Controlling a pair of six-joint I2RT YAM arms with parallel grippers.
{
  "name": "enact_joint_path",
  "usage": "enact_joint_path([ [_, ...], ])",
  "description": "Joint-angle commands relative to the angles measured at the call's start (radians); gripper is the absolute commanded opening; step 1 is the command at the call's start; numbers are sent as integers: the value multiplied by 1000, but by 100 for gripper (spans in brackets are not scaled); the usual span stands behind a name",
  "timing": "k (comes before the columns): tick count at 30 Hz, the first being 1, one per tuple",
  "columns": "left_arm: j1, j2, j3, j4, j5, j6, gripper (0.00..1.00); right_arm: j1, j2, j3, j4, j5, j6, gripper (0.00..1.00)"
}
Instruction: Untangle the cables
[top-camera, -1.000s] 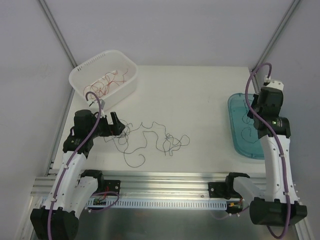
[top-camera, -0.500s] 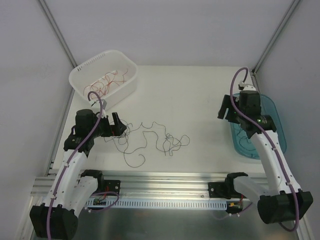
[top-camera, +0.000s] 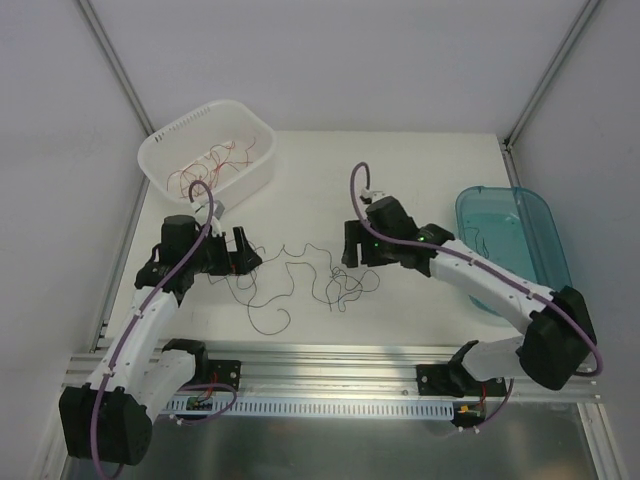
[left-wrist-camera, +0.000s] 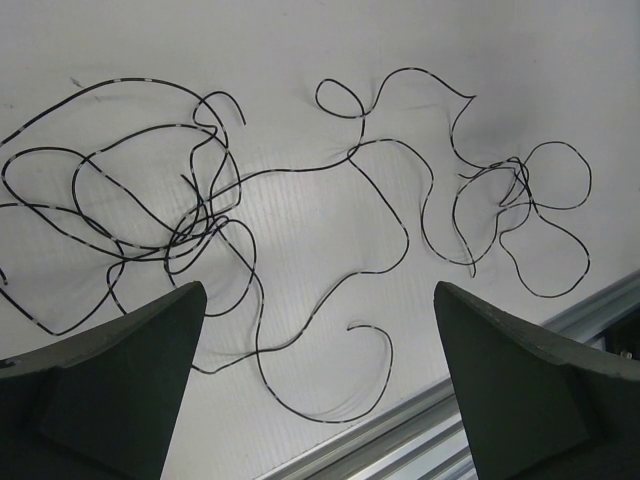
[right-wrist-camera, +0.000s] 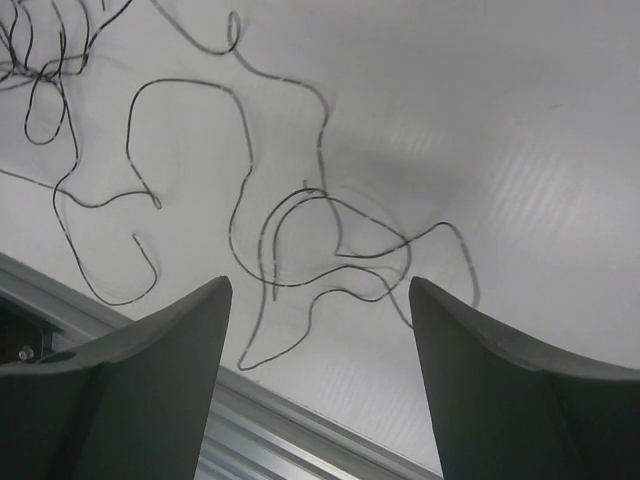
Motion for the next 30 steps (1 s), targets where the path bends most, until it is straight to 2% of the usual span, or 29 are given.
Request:
enact_joint_path([
  [1, -11, 9, 2, 9, 40, -13, 99, 107, 61, 14, 101, 23, 103, 75],
  [6, -14, 12, 2, 9, 39, -13, 99, 201, 175, 40, 71, 98, 149, 70],
  [9, -14, 10, 2, 9, 37, -12, 99, 223, 228, 42, 55, 130, 174, 60],
  [10, -14, 10, 4, 11, 36, -10, 99, 229, 238, 43, 49, 141, 175, 50],
  [12, -14, 10, 2, 11, 36, -10, 99, 244, 250, 57, 19, 164, 166, 38],
  [13, -14, 9, 2, 9, 37, -10, 99, 249, 248, 65, 9, 172, 157, 26],
  [15, -14, 10, 2, 9, 37, -12, 99, 268, 227, 107, -44, 201, 111, 14],
  [16, -14, 9, 4, 9, 37, -12, 99, 276, 213, 132, -76, 218, 91, 4],
  [17, -14, 10, 4, 9, 36, -12, 99, 295, 203, 158, -111, 263, 70, 1],
  [21, -16, 10, 2, 9, 40, -12, 99, 322, 111, 331, -323, 368, -48, 1],
  [24, -16, 12, 4, 9, 42, -12, 99, 322, 34, 472, -415, 417, -140, 1],
  [25, -16, 12, 5, 9, 46, -12, 99, 322, 18, 547, -431, 425, -189, 1],
  [30, -19, 13, 5, 13, 66, -16, 99, 324, -83, 684, -406, 411, -318, 0],
])
